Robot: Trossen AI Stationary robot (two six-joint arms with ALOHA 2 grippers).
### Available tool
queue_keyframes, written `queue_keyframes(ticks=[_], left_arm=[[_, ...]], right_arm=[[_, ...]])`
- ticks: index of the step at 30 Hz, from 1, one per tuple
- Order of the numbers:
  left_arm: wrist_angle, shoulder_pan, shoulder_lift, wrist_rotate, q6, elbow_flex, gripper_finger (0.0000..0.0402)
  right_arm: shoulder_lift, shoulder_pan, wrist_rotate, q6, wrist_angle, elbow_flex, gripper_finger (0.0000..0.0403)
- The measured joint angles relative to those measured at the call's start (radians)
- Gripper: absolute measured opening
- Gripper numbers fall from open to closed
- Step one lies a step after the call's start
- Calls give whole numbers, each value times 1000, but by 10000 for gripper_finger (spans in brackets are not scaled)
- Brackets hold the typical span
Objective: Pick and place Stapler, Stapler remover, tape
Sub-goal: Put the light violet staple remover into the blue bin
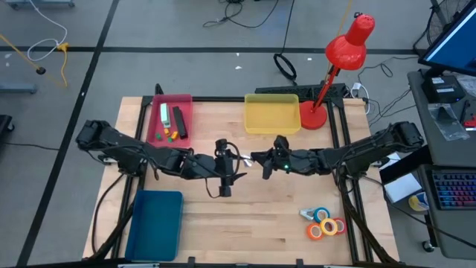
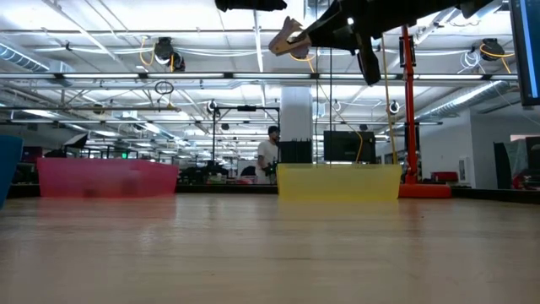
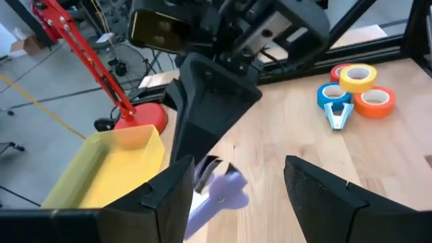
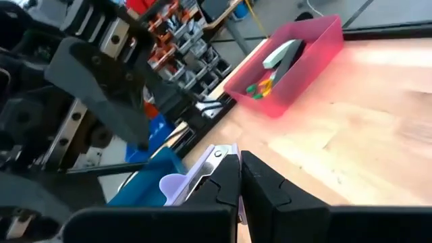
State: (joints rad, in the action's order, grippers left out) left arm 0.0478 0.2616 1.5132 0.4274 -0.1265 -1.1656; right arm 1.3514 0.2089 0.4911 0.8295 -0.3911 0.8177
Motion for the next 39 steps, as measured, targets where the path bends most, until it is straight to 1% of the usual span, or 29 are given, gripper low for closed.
queue_keyframes(ticks=[4,7,11,15,19,27,34,39], left_arm=[[32,0,0,-7,-1,0,230],[34,0,0,-9,0,0,230],[39,0,0,-39,-1,1,230],[40,0,0,-61,0,1,229],[40,0,8,-63,0,1,229],[39,0,8,-64,0,2,229],[37,-1,8,-87,0,2,229],[37,-13,8,-114,0,2,230]], right_arm=[[0,-1,-26,5,12,0,0],[0,-9,-72,14,17,0,0],[0,-23,-128,48,34,0,0],[0,-27,-134,49,30,0,0],[0,-27,-156,50,10,0,0],[1,-26,-157,68,8,0,0],[1,-26,-158,76,8,0,0],[1,-25,-182,100,7,0,0]])
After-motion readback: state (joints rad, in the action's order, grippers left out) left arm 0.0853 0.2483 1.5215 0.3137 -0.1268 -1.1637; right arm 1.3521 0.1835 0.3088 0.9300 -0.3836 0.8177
